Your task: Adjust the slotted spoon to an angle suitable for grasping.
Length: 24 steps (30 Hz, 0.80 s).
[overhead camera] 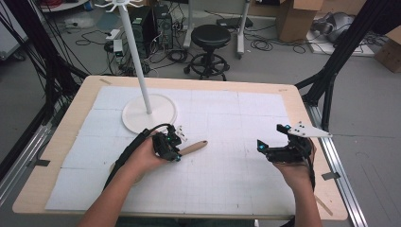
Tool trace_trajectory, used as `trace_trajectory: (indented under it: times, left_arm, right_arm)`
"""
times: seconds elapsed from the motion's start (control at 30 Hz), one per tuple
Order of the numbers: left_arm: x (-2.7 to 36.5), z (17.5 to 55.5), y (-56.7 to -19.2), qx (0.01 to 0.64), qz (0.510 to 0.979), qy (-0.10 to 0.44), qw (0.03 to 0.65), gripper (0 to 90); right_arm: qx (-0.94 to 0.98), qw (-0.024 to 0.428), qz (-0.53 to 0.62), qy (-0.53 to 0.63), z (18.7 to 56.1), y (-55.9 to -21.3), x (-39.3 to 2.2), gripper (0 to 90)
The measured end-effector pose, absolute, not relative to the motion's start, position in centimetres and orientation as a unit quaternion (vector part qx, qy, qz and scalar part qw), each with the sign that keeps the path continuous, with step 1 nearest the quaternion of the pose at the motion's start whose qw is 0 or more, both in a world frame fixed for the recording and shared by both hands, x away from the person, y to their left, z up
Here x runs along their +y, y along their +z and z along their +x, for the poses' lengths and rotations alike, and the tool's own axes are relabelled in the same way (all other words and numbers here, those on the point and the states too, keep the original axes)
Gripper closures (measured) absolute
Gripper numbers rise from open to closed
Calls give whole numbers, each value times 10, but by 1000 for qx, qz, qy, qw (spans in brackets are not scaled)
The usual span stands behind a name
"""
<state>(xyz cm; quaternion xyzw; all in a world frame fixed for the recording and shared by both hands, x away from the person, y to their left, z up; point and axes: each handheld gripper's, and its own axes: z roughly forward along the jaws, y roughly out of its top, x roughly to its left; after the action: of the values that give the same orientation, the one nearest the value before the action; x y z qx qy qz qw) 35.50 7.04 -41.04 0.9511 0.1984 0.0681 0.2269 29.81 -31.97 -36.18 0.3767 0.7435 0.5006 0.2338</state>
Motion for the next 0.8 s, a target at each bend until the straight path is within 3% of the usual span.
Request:
trace_trajectory:
  times: [0.23, 0.37, 0.43, 0.6, 0.8]
  left_arm:
    - [74, 351, -409, 156, 960, 55, 228, 732]
    - [76, 351, -407, 179, 951, 58, 244, 719]
    - [82, 352, -403, 196, 944, 61, 258, 600]
    - [104, 349, -395, 229, 931, 72, 276, 457]
    - [126, 339, -399, 240, 931, 66, 266, 441]
  right_arm:
    - [745, 236, 374, 499, 299, -362, -319, 8]
    - [746, 236, 375, 498, 299, -362, -319, 8]
    - [746, 235, 375, 498, 299, -363, -318, 8]
    - [746, 233, 377, 497, 299, -363, -318, 8]
    - [749, 231, 376, 495, 300, -364, -317, 8]
